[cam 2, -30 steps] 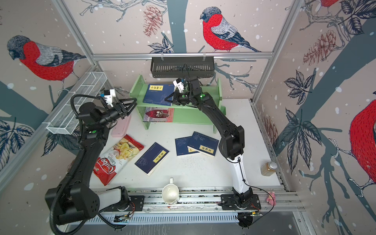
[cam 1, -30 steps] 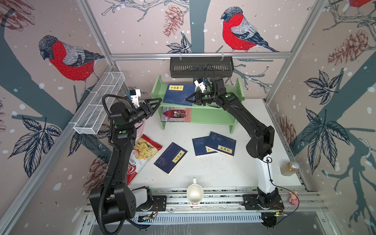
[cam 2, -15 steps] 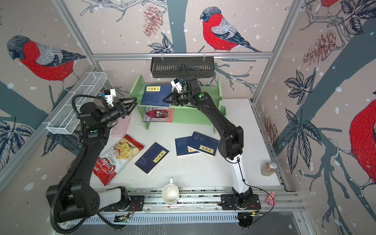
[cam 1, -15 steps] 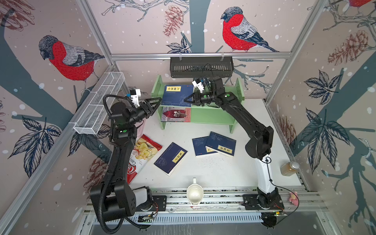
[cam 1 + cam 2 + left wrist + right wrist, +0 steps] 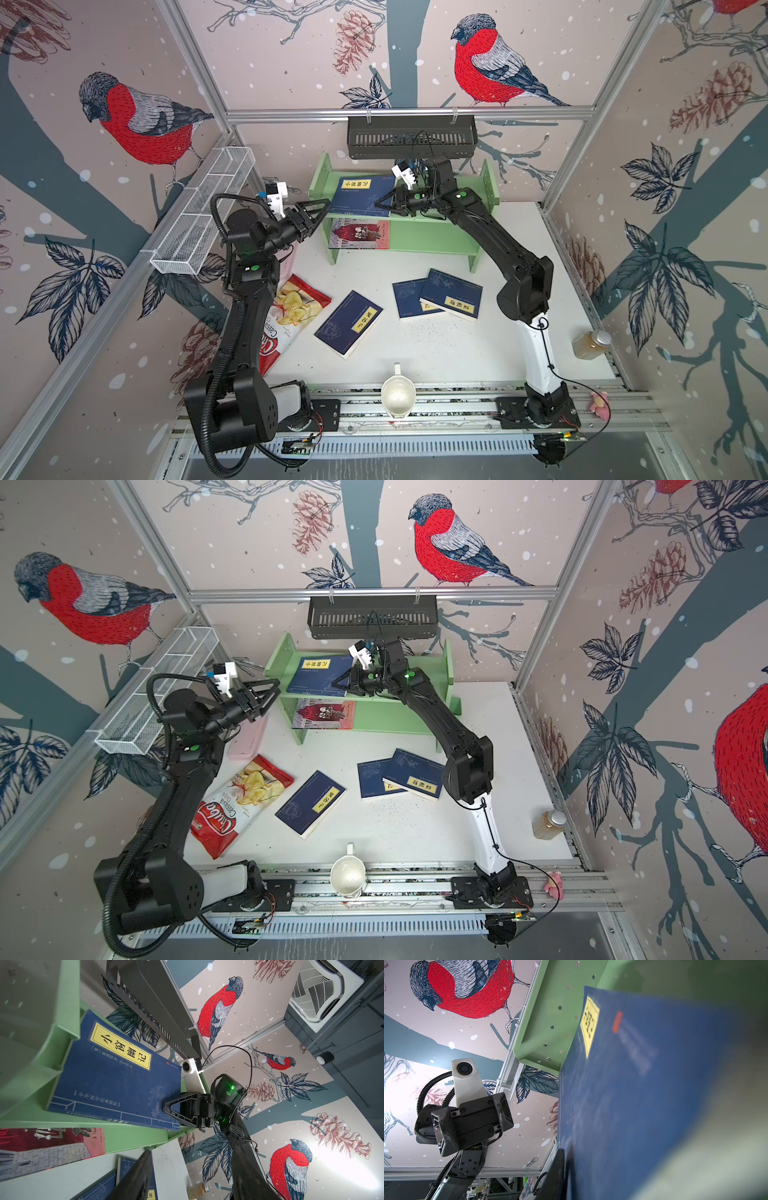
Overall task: Stacking books/files
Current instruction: Place the book on the bookshelf.
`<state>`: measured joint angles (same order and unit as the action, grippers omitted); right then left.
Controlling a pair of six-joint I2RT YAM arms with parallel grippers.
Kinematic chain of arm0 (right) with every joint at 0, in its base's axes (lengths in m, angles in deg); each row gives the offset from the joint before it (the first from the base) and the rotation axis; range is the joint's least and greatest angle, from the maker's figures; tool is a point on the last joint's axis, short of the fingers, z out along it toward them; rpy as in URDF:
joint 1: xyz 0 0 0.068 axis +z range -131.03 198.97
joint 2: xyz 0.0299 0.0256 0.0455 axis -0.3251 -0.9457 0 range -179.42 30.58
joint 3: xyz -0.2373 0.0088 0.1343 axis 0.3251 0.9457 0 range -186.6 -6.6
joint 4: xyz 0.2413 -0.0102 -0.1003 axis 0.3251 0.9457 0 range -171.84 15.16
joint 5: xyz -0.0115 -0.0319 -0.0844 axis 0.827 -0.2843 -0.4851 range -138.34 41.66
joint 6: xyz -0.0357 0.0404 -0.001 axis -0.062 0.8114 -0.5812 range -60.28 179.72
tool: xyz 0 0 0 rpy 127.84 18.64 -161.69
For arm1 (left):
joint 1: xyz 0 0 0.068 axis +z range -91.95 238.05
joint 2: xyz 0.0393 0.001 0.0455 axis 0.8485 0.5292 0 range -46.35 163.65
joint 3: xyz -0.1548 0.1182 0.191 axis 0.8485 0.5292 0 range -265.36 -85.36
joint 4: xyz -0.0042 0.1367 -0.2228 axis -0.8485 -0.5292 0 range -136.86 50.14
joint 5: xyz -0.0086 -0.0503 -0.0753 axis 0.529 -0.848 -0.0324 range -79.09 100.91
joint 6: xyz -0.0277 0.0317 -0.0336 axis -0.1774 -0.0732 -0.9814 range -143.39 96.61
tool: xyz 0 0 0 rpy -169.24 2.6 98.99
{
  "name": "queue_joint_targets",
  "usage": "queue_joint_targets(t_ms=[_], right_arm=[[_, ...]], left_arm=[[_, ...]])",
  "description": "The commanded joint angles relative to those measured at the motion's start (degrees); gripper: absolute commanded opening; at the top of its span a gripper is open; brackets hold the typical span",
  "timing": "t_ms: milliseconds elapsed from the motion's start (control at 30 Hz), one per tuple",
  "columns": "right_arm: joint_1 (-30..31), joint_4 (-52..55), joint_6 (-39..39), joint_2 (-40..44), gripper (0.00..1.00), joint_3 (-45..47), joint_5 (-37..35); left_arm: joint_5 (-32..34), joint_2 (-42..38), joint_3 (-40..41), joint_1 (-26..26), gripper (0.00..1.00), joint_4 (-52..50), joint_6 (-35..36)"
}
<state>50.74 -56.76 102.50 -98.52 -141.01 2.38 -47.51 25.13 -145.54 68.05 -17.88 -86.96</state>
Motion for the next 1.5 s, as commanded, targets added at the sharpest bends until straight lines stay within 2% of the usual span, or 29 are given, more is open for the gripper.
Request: queue_joint_targets(t_ms=[0,267,500,700,867,1167,1467], right_arm=[[-0.29,1.53,-1.45,-0.24,0.3,-0.3,-1.56],[-1.17,6.04,-3.49,0.06,0.52,-1.06,-5.88],[-1.97,11.38,-6.36,1.34,0.58,-2.54,-13.21],[-2.05,14.97,-9.0,2.31,0.58,-3.4,-19.42],[-1.2,14.73,-10.22,3.19,0.56,-3.33,-21.34],[-0.35,12.14,-10.22,1.07,0.46,-3.4,-19.61],[0.66,10.25,-10.35,-0.27,0.44,-3.8,-19.57]], left_arm=[[-0.75,-0.33,0.15,0.11,0.61,3.57,-1.03],[-0.65,-0.38,-0.42,0.11,0.61,3.38,-1.16],[-0.56,-0.17,-0.59,0.11,0.62,3.15,-1.2],[-0.62,-0.2,-0.73,0.11,0.62,2.97,-1.04],[-0.99,-0.54,-0.73,0.11,0.62,1.34,0.78],[-0.83,-0.95,-0.88,0.11,0.62,-1.33,3.24],[-0.22,-0.56,-3.47,1.14,0.62,-3.12,4.93]])
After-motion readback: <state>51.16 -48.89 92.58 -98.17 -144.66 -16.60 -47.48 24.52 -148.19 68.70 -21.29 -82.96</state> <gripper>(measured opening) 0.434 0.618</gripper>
